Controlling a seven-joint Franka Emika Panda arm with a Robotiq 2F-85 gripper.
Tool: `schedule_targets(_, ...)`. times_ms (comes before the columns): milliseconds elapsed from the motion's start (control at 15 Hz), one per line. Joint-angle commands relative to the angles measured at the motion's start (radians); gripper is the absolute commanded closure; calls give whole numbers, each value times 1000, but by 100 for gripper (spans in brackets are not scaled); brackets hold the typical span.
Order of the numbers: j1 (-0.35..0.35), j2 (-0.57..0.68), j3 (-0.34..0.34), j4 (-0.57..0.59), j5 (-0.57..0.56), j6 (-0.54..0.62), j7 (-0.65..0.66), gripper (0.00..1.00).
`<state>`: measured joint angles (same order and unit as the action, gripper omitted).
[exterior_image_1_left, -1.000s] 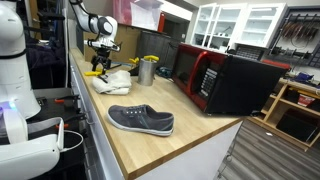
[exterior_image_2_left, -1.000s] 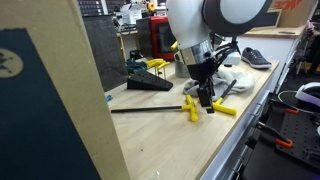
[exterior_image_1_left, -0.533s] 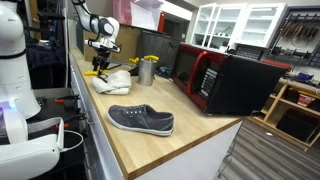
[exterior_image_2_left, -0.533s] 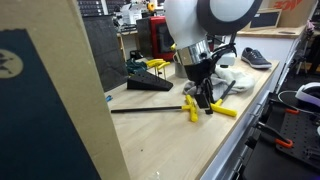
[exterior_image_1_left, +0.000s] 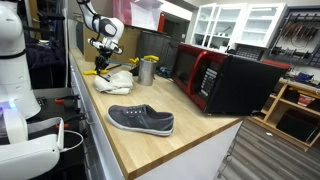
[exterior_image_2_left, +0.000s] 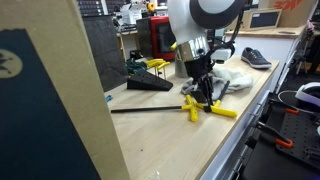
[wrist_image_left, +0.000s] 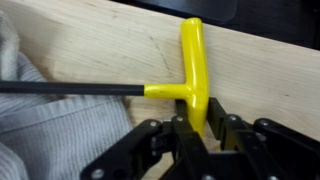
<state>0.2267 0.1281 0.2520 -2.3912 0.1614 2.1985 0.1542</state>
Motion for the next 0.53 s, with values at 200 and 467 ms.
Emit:
schedule_targets(200, -22, -33, -3, -31, 165, 4, -113, 93)
schedule_targets(467, -39, -69, -8, -46, 256, -3, -179, 93)
